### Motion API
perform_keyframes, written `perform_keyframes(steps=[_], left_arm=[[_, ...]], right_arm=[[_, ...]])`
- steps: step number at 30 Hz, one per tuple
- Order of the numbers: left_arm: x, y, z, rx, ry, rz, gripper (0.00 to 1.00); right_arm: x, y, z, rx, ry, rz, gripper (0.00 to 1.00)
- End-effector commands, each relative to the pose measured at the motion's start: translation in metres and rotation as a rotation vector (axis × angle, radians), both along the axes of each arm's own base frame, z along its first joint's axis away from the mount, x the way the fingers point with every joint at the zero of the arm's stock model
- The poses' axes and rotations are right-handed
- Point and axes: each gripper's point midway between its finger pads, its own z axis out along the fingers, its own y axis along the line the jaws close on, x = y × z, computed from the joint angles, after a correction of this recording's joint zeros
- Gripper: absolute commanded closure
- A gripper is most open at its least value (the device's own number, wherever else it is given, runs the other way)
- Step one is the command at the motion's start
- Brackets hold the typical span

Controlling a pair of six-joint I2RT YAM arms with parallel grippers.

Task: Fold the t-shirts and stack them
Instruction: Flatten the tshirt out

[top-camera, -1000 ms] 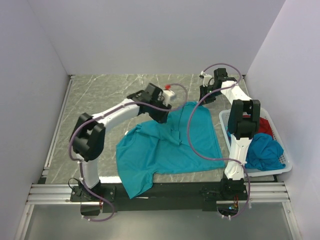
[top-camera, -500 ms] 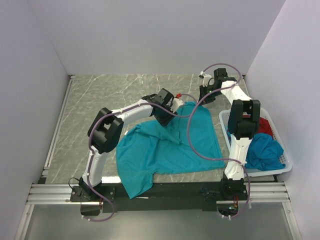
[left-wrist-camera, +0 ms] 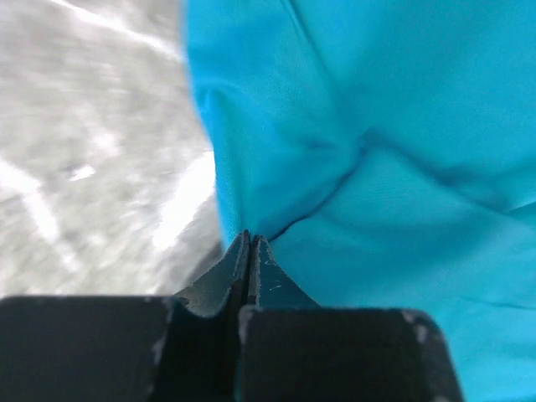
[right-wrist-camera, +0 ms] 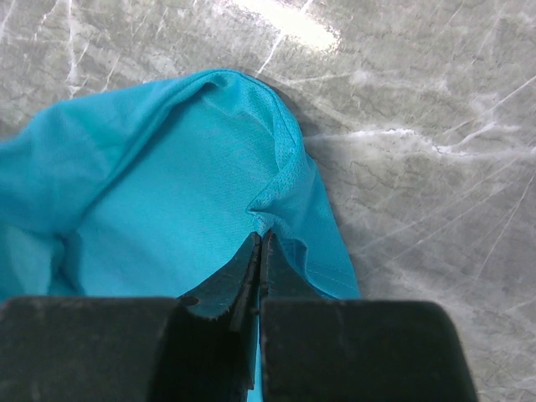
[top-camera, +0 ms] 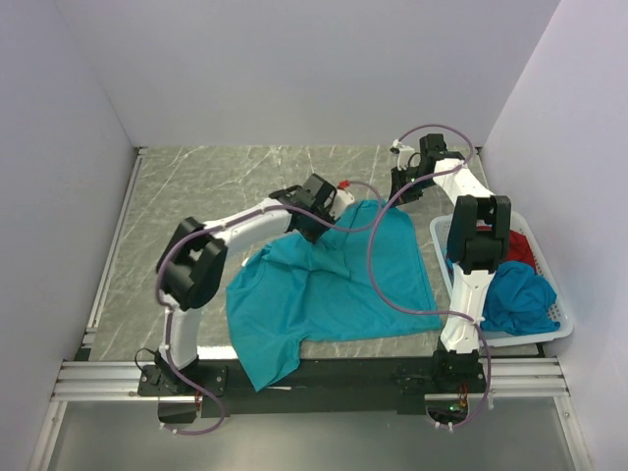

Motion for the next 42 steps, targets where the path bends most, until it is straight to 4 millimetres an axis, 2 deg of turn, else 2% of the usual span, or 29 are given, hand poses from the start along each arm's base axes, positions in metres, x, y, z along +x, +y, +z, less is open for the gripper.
perform_keyframes(steps=[1, 2, 3, 5, 6, 8, 9, 11, 14, 15, 19, 20, 23, 25, 28, 33, 38, 41, 42], left_arm=[[0.028, 0.011, 0.081, -0.185, -0.142, 0.152, 0.99], [0.029, 0.014, 0.089, -0.219, -0.138, 0.163, 0.99], [0.027, 0.021, 0.084, -0.225, -0.119, 0.183, 0.99], [0.036, 0.037, 0.095, -0.282, -0.129, 0.235, 0.99], [0.030, 0.043, 0.089, -0.314, -0.086, 0.268, 0.99], [0.036, 0.058, 0.101, -0.388, -0.090, 0.316, 0.98], [0.030, 0.062, 0.095, -0.408, -0.060, 0.313, 0.98], [0.033, 0.075, 0.103, -0.458, -0.059, 0.346, 0.94], [0.028, 0.088, 0.096, -0.475, -0.032, 0.369, 0.88], [0.023, 0.092, 0.087, -0.466, -0.015, 0.377, 0.88], [-0.004, 0.088, 0.063, -0.486, 0.092, 0.337, 0.80], [-0.018, 0.086, 0.053, -0.492, 0.145, 0.325, 0.75], [-0.037, 0.090, 0.041, -0.475, 0.186, 0.342, 0.62], [-0.042, 0.094, 0.040, -0.464, 0.178, 0.353, 0.58], [-0.042, 0.103, 0.047, -0.428, 0.119, 0.367, 0.53], [-0.031, 0.098, 0.071, -0.378, -0.009, 0.326, 0.50], [-0.021, 0.076, 0.109, -0.424, -0.091, 0.270, 0.48], [-0.026, 0.060, 0.114, -0.455, -0.031, 0.203, 0.54], [-0.031, 0.058, 0.108, -0.443, 0.005, 0.187, 0.57]], right_arm=[[-0.002, 0.002, 0.014, 0.009, -0.027, 0.014, 1.00], [-0.002, 0.003, 0.015, 0.011, -0.029, 0.016, 1.00], [-0.001, 0.003, 0.016, 0.011, -0.032, 0.015, 1.00], [-0.002, 0.003, 0.017, 0.015, -0.032, 0.017, 1.00], [-0.002, 0.003, 0.016, 0.016, -0.032, 0.017, 1.00], [-0.003, 0.004, 0.017, 0.017, -0.031, 0.018, 1.00], [-0.002, 0.004, 0.018, 0.018, -0.034, 0.018, 1.00], [-0.002, 0.004, 0.017, 0.019, -0.032, 0.017, 1.00], [-0.003, 0.004, 0.017, 0.022, -0.028, 0.019, 1.00], [-0.003, 0.005, 0.017, 0.024, -0.029, 0.019, 1.00], [-0.003, 0.005, 0.018, 0.024, -0.029, 0.022, 1.00], [-0.003, 0.005, 0.017, 0.024, -0.028, 0.022, 1.00], [-0.004, 0.006, 0.016, 0.025, -0.024, 0.026, 1.00], [-0.004, 0.006, 0.016, 0.026, -0.023, 0.023, 1.00], [-0.004, 0.005, 0.015, 0.029, -0.018, 0.023, 1.00], [-0.004, 0.005, 0.015, 0.029, -0.016, 0.023, 1.00], [-0.004, 0.006, 0.016, 0.029, -0.021, 0.024, 1.00], [-0.004, 0.006, 0.015, 0.028, -0.022, 0.026, 1.00], [-0.004, 0.006, 0.015, 0.028, -0.022, 0.026, 1.00]])
